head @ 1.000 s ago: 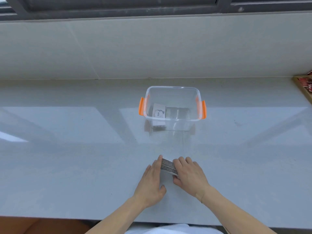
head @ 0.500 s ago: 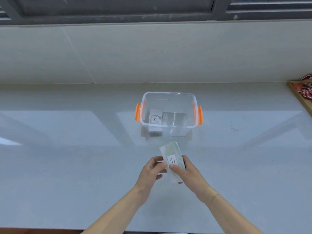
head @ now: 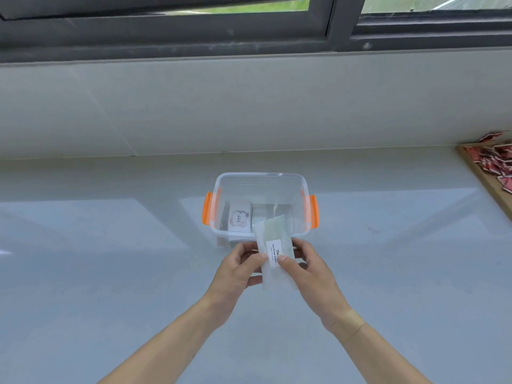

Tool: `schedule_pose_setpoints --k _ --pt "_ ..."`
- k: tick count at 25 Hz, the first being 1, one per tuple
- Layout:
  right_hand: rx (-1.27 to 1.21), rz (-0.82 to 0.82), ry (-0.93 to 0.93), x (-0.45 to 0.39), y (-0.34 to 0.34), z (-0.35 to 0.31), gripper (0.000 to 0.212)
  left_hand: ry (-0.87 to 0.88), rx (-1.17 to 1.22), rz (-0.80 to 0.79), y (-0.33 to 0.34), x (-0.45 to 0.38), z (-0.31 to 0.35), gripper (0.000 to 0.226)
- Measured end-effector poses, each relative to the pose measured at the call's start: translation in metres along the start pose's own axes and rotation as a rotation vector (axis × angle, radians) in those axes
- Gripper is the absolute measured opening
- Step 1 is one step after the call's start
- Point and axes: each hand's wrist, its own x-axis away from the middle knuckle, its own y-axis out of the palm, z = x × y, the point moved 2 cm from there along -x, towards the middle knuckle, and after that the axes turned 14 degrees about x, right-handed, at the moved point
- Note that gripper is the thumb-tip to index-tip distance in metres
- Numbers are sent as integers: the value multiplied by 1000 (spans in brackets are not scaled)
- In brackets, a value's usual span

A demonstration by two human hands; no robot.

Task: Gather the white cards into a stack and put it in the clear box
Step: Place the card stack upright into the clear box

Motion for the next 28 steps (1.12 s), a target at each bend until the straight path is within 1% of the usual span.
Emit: schedule_pose_setpoints --k 3,5,6,7,9,10,11,12,14,15,16,18,21,24,28 --pt "37 16 -59 -23 -10 -16 28 -17 -10 2 8 -22 25 43" --pt "119 16 -106 -41 -15 -23 25 -25 -43 -5 10 -40 39 44" --pt "197 51 -149 -50 -19 -26 22 -32 -68 -6 10 -51 47 43" --pt "329 142 -205 -60 -23 -29 24 -44 -98 -1 10 -62 55 42" --pt "702 423 -368 -78 -34 -33 39 -92 -160 20 8 -86 69 37" --pt "873 518 -438 -89 -39 -33 46 -129 -197 37 6 -99 74 35" --pt "992 517 -470 -101 -43 -30 53 -174 -245 61 4 -111 76 35" --pt "1068 438 -469 -113 -47 -25 59 -220 -307 82 2 -123 77 37" --pt "1118 212 -434 -132 -49 -10 67 -302 -424 96 1 -142 71 40" --pt "1127 128 -424 -138 -48 -2 69 -329 -465 95 2 -150 66 40" --pt "1135 84 -423 -142 -47 6 70 -349 -490 98 3 -157 60 39" --pt "1134 65 -431 -145 -45 15 70 -380 -503 114 7 -168 46 28" --pt "1066 81 -443 -147 -44 17 69 -435 -502 140 14 -178 29 14" --pt "1011 99 -444 -147 -43 17 69 -445 -502 156 15 -184 19 11" --pt "978 113 -437 -146 -42 18 71 -444 -470 129 17 -186 16 16"
